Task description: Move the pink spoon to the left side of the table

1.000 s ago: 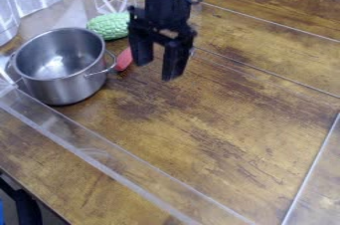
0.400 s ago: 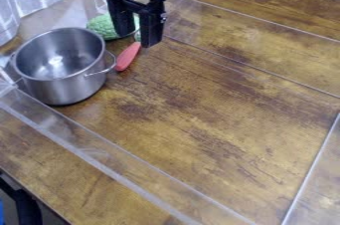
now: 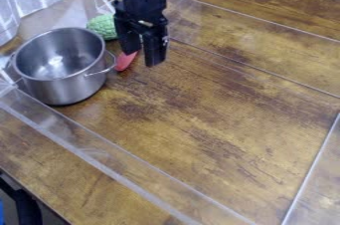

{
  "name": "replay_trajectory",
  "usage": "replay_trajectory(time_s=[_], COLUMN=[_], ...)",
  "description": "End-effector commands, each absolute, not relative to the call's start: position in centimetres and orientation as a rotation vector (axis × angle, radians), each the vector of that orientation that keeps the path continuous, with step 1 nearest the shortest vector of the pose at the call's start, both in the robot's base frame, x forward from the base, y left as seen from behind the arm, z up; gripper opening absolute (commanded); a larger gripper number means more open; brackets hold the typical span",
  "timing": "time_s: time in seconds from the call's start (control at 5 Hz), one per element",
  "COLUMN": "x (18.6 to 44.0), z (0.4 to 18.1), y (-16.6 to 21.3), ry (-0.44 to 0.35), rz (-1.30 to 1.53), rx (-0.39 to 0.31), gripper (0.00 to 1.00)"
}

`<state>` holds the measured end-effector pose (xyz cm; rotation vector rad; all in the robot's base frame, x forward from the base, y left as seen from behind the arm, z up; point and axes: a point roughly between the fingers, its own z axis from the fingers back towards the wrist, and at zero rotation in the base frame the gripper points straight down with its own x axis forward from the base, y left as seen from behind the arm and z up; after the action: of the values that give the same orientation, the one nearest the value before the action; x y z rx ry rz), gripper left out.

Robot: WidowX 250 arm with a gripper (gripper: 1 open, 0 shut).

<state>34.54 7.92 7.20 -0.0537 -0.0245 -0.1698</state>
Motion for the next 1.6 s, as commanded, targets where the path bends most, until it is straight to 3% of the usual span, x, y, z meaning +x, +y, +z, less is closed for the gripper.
replay_trajectory(time_s=[0.0, 0.4, 0.8, 1.0, 1.4], x=[35.2, 37.5, 35.9, 36.8, 36.1], z=[7.4, 8.5, 9.3, 9.8, 9.5], y=[10.4, 12.3, 10.5, 9.9, 7.9], ry=[-0.077, -0.112, -0.118, -0.113, -0.099], rz=[-0.129, -0.117, -0.169, -0.143, -0.257], rx=[-0.043, -0.051, -0.088, -0.086, -0.092], gripper=[1.00, 1.00, 1.00, 0.00, 0.00])
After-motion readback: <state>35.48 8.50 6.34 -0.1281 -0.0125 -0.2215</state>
